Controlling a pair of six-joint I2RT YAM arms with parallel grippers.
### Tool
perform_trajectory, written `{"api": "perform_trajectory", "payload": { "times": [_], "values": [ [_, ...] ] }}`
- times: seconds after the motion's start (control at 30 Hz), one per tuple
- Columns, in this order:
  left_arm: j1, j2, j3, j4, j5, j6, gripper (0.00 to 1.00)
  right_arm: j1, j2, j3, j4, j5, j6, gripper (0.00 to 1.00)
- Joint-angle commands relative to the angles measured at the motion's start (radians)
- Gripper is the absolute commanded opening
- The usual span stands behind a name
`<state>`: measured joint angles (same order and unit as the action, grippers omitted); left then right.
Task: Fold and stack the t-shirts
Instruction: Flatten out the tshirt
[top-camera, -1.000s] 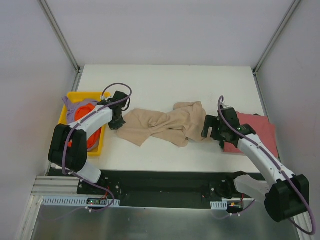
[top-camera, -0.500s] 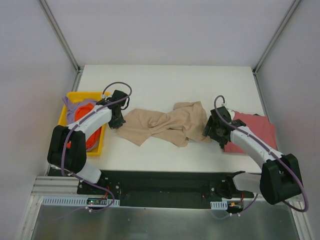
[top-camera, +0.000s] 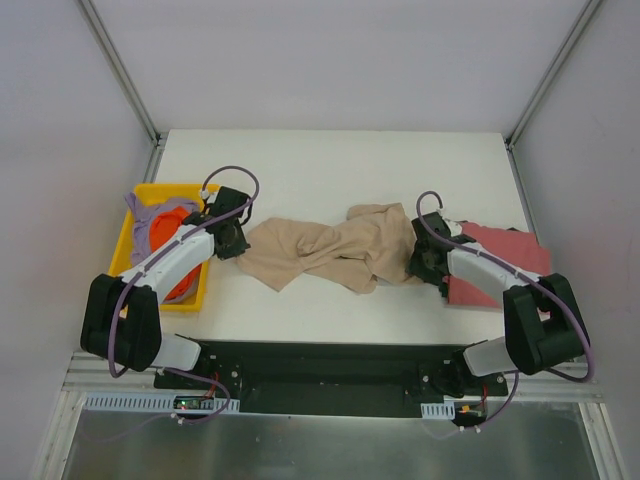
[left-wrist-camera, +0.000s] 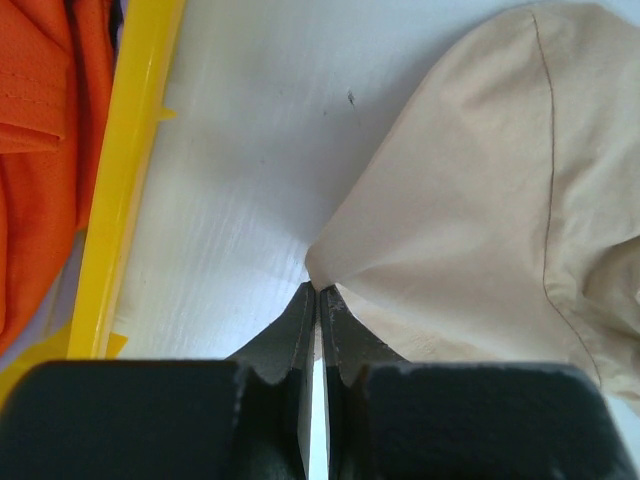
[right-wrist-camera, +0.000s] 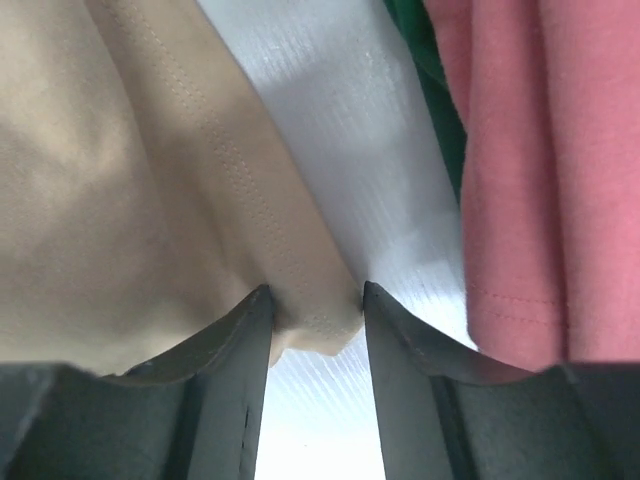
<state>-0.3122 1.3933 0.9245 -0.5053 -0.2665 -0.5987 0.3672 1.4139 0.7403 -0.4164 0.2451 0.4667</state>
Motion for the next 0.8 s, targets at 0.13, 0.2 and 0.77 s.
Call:
{"api": "perform_trajectory", "payload": {
  "times": [0.13,0.2,0.77],
  "values": [
    [0.012,-0.083,-0.061,0.111,0.082,0.046,0.00,0.001,0.016,-0.048,0.060,-0.023,0.053,0.27],
    [0.012,-0.082,-0.058,0.119,0.102,0.056,0.00,0.001,0.007,-0.050,0.057,-0.020,0.044,0.15],
    [0.012,-0.402,0.186,0.105,0.007,0.051,0.00,-0.002,-0.427,0.275,-0.220,0.025,-0.342,0.01]
  ]
}}
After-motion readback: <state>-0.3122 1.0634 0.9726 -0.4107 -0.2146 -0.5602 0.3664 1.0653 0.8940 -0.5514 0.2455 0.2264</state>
